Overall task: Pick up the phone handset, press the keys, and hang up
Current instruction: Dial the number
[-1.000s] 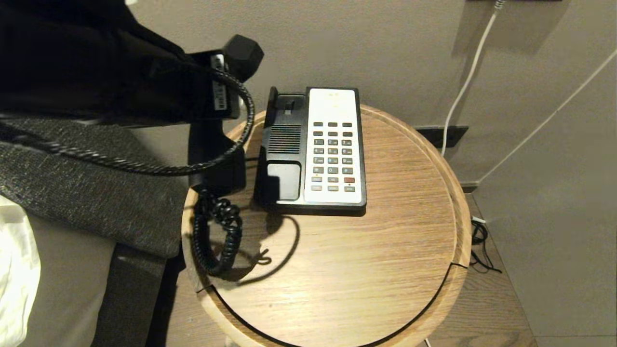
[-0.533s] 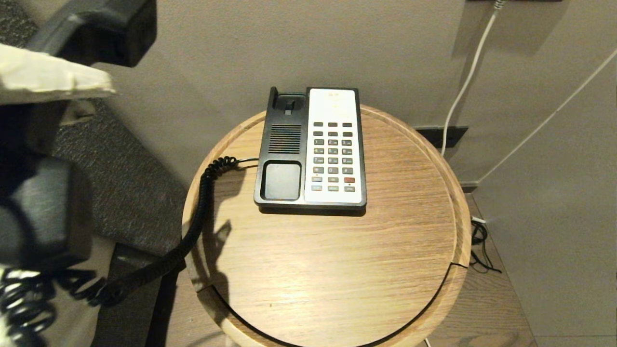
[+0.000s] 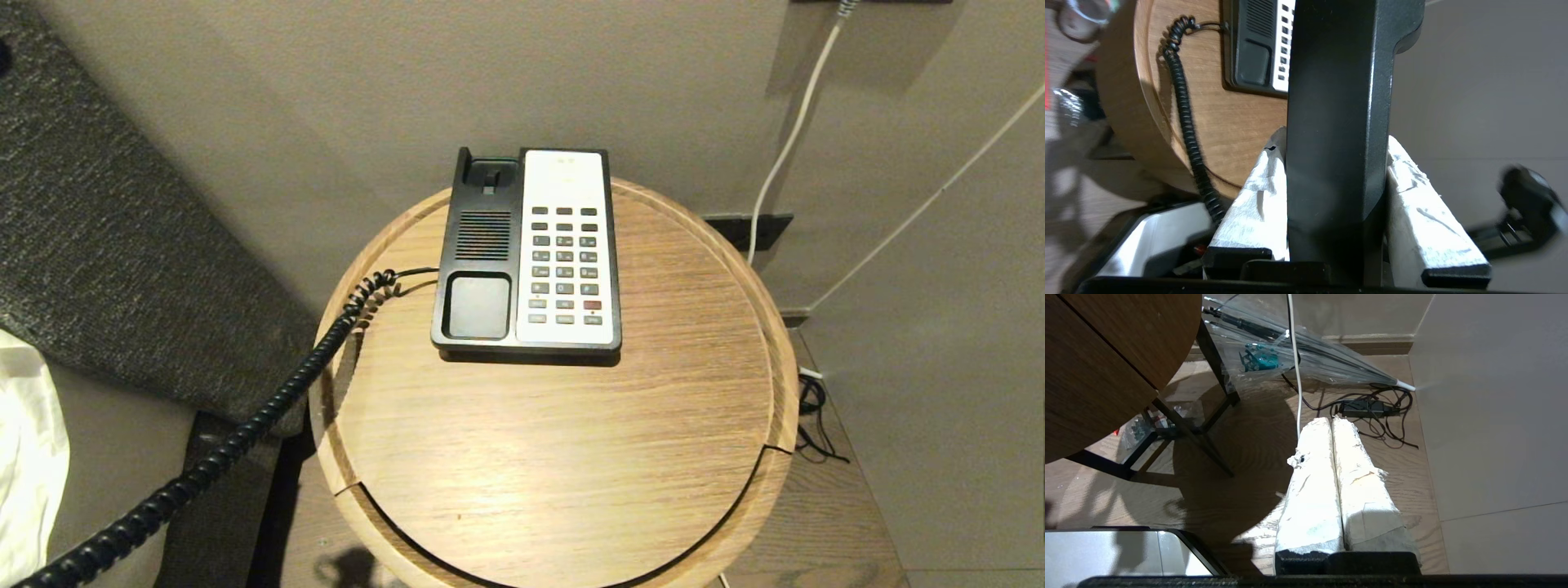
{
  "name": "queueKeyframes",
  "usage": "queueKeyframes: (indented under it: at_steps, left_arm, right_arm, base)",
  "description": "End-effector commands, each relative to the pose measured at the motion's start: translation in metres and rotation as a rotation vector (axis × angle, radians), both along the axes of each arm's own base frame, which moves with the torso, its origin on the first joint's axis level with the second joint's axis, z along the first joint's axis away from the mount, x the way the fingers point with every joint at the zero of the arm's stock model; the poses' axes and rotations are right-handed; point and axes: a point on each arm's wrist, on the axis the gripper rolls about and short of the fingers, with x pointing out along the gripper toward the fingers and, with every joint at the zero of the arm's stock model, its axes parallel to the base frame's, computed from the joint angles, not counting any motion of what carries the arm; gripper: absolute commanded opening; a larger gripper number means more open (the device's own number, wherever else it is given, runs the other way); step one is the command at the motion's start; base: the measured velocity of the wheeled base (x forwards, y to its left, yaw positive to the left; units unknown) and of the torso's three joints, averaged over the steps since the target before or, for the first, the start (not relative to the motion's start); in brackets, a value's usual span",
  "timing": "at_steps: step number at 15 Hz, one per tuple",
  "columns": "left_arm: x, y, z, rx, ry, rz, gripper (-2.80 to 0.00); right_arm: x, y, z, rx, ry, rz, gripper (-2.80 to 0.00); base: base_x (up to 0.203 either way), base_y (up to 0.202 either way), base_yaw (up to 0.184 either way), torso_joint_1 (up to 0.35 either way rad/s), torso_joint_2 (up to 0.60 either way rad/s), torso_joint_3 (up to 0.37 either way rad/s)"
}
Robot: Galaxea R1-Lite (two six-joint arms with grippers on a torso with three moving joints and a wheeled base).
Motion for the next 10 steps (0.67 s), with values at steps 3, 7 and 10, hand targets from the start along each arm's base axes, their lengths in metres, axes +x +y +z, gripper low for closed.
queueKeyframes:
  at_steps: [3, 7, 10]
  left_arm:
    - [-0.020, 0.027, -0.015, -0.038, -0.024, -0.060, -2.80]
    - [-0.025, 0.034, -0.017, -0.047, -0.043, -0.074, -2.80]
    - [-0.022, 0.030, -0.016, 0.001, -0.076, -0.087, -2.80]
  right_arm:
    - [-0.004, 0.000, 0.016, -0.002, -0.074, 0.019, -2.80]
    - [-0.046, 0.003, 0.082, 0.042, -0.142, 0.122, -2.80]
    - [-0.098, 0.005, 0.142, 0.111, -0.183, 0.203, -2.80]
  base:
    - [0.000, 0.000, 0.000, 0.000, 0.00, 0.000]
    - [0.000, 0.000, 0.000, 0.000, 0.00, 0.000]
    - [0.000, 0.000, 0.000, 0.000, 0.00, 0.000]
